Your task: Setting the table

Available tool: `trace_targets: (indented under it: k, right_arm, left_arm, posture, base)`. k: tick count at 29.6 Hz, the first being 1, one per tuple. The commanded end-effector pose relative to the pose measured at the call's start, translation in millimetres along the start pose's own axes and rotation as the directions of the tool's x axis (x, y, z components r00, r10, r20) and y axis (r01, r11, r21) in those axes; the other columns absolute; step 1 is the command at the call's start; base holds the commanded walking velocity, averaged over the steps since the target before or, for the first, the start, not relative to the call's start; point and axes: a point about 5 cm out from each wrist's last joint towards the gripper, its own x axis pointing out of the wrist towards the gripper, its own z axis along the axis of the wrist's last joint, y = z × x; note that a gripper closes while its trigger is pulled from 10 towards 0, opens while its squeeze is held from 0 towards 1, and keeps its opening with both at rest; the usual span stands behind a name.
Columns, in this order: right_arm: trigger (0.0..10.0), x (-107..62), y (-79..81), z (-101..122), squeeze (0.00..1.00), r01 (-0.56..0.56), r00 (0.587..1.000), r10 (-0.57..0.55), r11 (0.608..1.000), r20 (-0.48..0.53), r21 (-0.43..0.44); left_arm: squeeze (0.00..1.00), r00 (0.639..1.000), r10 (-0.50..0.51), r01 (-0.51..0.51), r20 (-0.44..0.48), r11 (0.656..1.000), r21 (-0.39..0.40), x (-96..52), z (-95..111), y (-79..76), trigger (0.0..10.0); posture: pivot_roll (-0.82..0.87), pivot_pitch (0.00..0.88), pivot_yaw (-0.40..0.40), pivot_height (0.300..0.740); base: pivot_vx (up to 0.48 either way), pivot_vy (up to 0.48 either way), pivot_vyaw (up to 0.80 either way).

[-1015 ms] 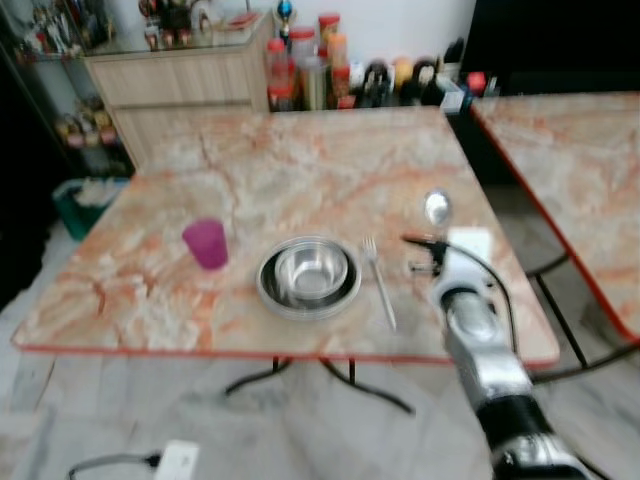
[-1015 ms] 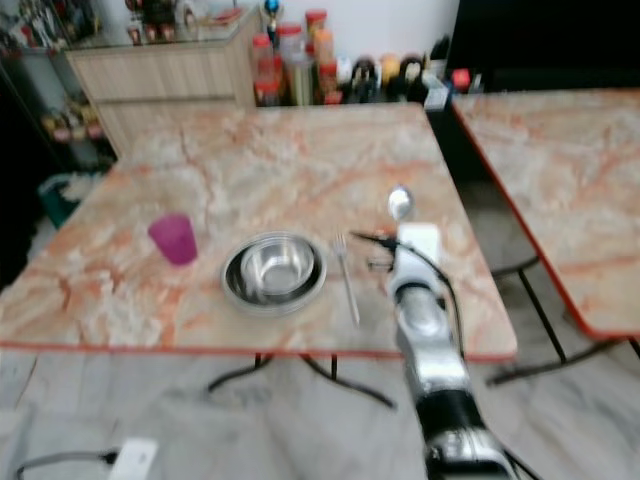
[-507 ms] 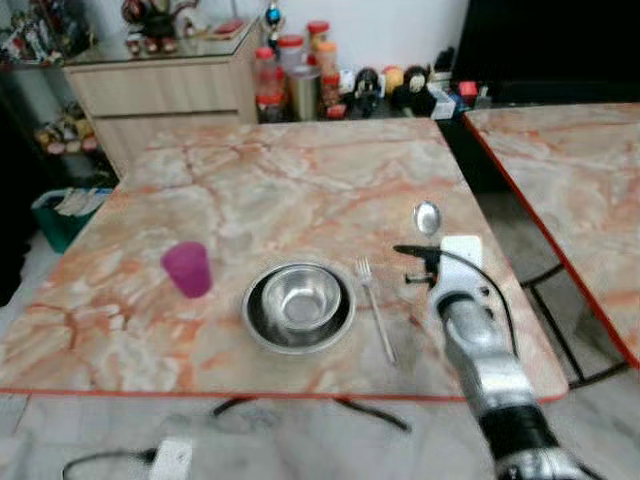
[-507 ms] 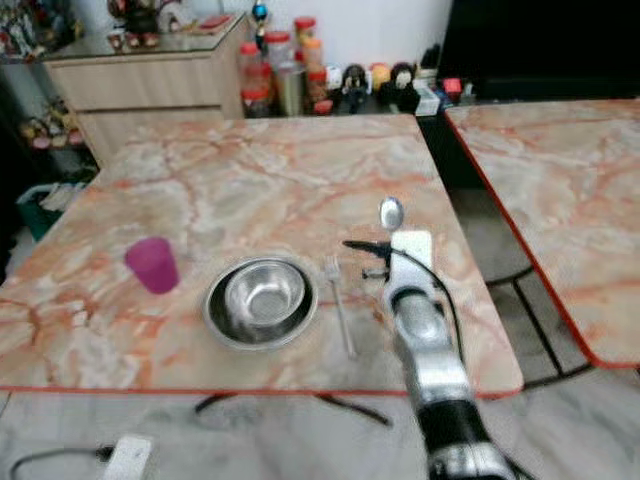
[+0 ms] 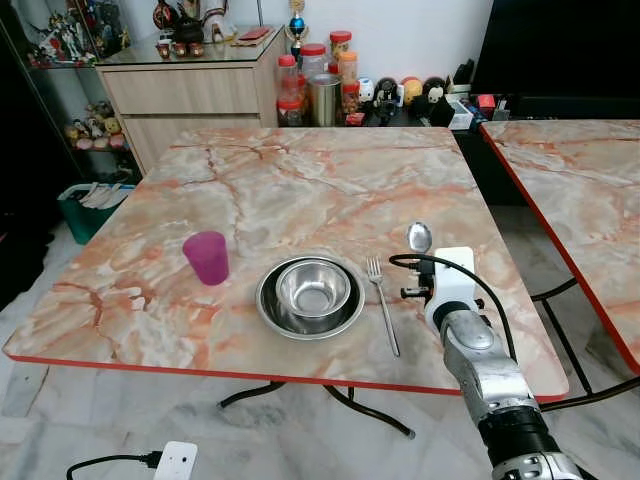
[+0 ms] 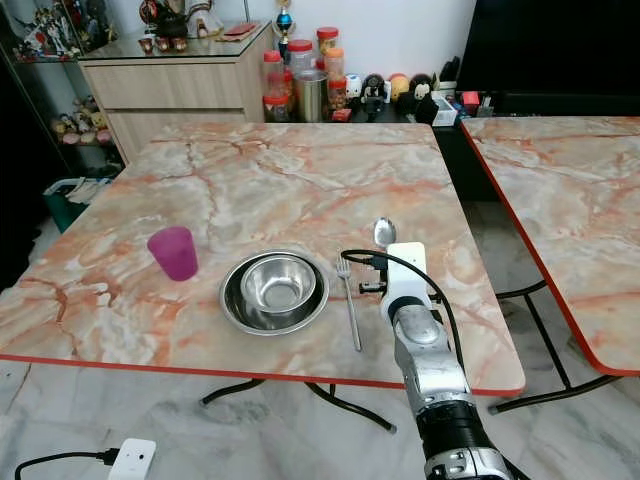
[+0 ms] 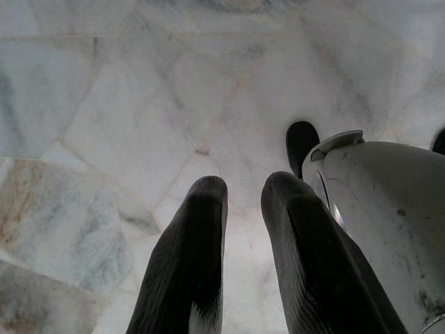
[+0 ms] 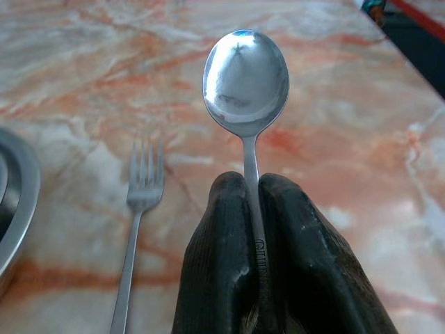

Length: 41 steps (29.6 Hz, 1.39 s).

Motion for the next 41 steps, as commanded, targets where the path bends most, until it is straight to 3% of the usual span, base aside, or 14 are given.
trace_targets:
  k: [1, 21, 41]
  right_arm:
    - [10.0, 2.7, 2.5, 5, 0.00, -0.022, 1.000, 0.022, 1.000, -0.006, -0.006]
    - [10.0, 2.5, 4.4, -16, 0.00, -0.066, 0.994, 0.064, 0.998, -0.094, -0.016]
    - [10.0, -4.9, 1.3, -22, 0.00, 0.023, 0.994, -0.022, 1.000, -0.107, 0.016]
  left_arm:
    - [0.00, 1.000, 0.000, 0.000, -0.013, 1.000, -0.012, -0.2, -2, 1.4, 10.0]
    - [0.00, 1.000, -0.003, 0.003, -0.015, 1.000, -0.013, -0.2, -2, 1.4, 10.0]
    - [0.00, 1.000, -0.004, 0.004, -0.016, 1.000, -0.012, -0.2, -2, 1.2, 10.0]
  posture:
    - [0.05, 0.000, 0.026, 0.728]
    - [0.05, 0.000, 0.025, 0.728]
    - [0.05, 0.000, 0.022, 0.728]
  base:
    - [0.000, 0.000, 0.00]
    - [0.000, 0.000, 0.00]
    - [0.000, 0.000, 0.00]
